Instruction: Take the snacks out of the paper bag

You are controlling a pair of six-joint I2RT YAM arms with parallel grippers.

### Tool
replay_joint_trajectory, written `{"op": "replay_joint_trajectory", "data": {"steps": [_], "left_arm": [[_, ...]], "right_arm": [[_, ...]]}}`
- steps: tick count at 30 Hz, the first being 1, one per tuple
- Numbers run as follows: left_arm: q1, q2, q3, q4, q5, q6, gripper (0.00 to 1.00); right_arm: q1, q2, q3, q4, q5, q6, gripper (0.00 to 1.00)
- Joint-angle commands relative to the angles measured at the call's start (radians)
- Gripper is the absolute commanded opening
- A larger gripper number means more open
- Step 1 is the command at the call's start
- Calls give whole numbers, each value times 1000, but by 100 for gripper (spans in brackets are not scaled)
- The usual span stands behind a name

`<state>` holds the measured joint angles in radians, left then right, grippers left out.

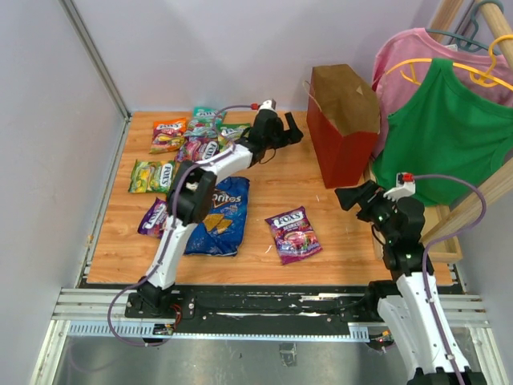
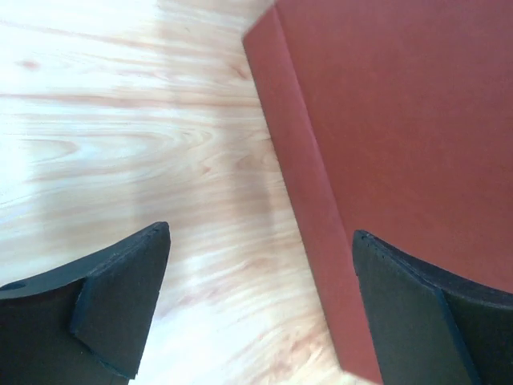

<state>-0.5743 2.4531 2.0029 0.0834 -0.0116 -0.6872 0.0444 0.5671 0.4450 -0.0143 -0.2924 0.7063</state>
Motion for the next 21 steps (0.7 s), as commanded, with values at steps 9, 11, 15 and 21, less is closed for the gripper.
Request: {"op": "replay_joint_trajectory", "data": {"steps": [9,11,15,21], "left_arm": [[60,-966,-815,108,-162,179,100],[60,-1104,-969,87,-158,160,100],[62,-1358,-1218,19,-130,109,100],[64,-1621,-1384,-105,-172,38,100]], "right_arm": [[255,-79,19,-281,133,-127,81],[459,-11,43,-314,269,-151,76],[770,171,110,-380,526,-149,76],[920,371,140,-336,633,-94,77]]}}
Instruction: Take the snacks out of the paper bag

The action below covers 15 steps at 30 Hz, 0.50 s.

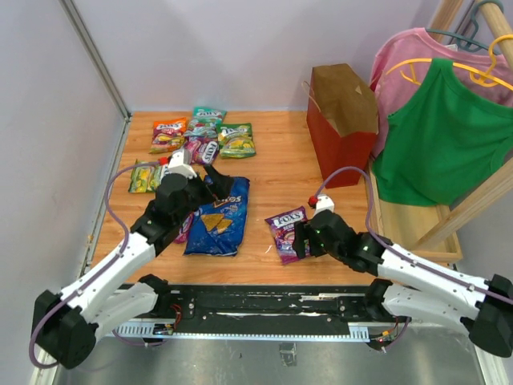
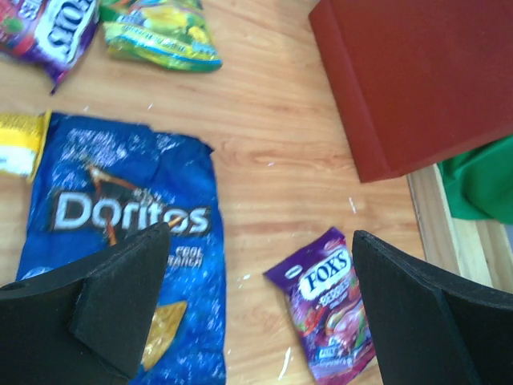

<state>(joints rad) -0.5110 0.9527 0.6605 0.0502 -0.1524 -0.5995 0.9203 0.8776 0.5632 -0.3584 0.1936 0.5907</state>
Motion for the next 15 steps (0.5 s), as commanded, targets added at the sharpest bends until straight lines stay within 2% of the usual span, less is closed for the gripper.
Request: {"op": "replay_joint_trajectory", "data": {"steps": [1,6,15], "left_arm": [[2,-141,-47,-74,-27,-48,100],[2,-163,-48,-104,-11,-24,100],[2,-171,-33,-152,-27,37,100]], "right_arm": [[46,81,18,33,146,19,76],[46,214,47,136,110,-68,73],[24,499,156,177,142,-121,76]]}}
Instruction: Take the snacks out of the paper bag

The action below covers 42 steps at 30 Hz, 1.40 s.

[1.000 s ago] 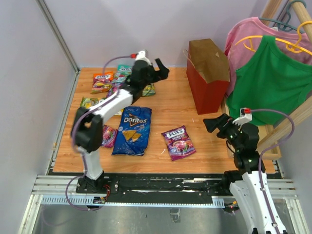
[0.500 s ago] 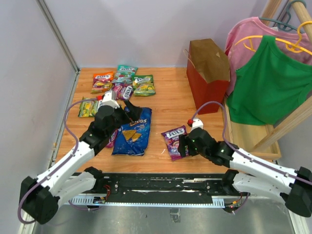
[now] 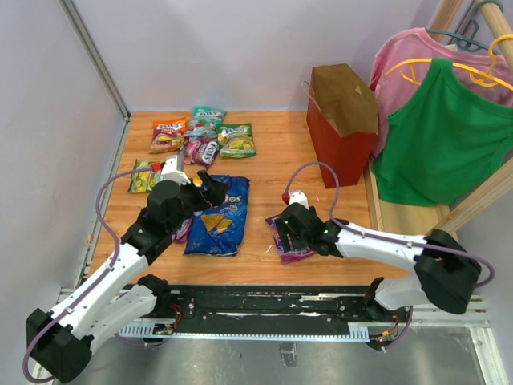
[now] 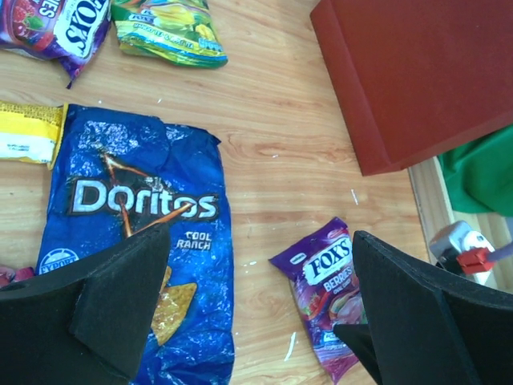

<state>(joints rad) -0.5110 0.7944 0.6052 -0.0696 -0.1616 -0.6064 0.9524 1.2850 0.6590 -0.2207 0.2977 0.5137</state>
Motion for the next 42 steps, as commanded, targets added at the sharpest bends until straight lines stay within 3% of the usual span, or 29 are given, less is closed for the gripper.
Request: {"op": "replay_joint_trajectory", "data": {"steps": [1,14,19,25,29,36,42], "left_arm": [[2,-18,27,-38,-19,49,100],[2,-84,33,-76,-33,79,100],[2,-112,38,-91,-32,74,100],[2,-123,44,-105,-18,75,100],[2,-122,55,-131,-16,89,100],[2,-164,59,-149,-25,103,100],[2,-126,48,-113,9,102,100]], "right_arm": [[-14,120,72,45,34,-47,77],[-145,348,220,147,-87,-113,79],[-196,430,358,131,-93,-123,80],[-207,588,596,4,28,-126,82],[-252,688,724,-48,-10,-118,82],[-257,537,562,152,-68,-136,82],[-259,376,515,146,-83,-178,82]]}}
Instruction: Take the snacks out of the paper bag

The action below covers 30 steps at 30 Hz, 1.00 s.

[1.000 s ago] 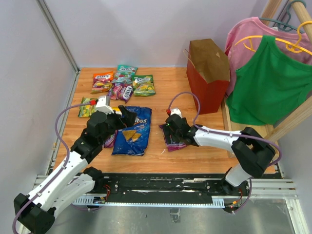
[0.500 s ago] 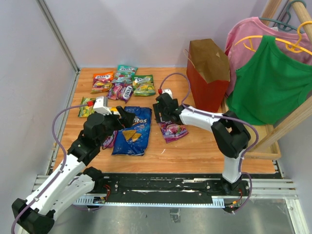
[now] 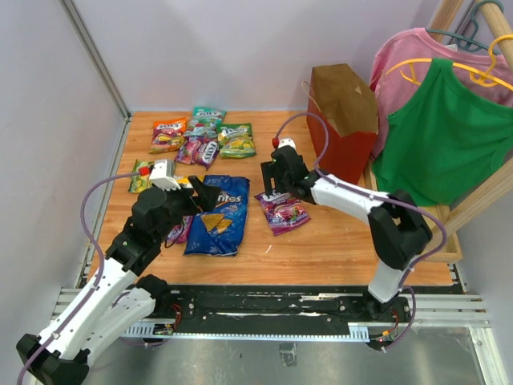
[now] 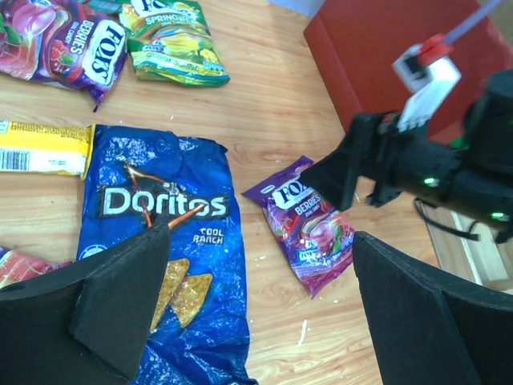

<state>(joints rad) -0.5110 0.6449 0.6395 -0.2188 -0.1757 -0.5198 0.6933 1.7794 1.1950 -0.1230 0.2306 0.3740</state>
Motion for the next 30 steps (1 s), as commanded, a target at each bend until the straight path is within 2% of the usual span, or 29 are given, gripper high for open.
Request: {"op": "replay_joint_trajectory", "data": {"steps": [1,3,5,12,19,23,30], "left_arm": [[2,30,14,41,28,15,100],[2,39,13,51,41,12,100],[2,42,9,60,49,9,100],[2,40,6,62,54,7,100],[1,29,8,49,42,15,100],[1,25,7,50,33,23,100],[2,25,11,46,29,35,100]], "right_arm": [[1,-144,-35,47,-22,-38,80],[1,-178,-63,44,-32,-41,70],[1,-192,-78,34,-36,-51,65],[1,-101,-27,-32,-72,-96,64],[1,17,-32,-39,-123,-70,62],[2,62,-44,-35,-112,-60,61],[0,159,28,-104,-83,-55,61]]}}
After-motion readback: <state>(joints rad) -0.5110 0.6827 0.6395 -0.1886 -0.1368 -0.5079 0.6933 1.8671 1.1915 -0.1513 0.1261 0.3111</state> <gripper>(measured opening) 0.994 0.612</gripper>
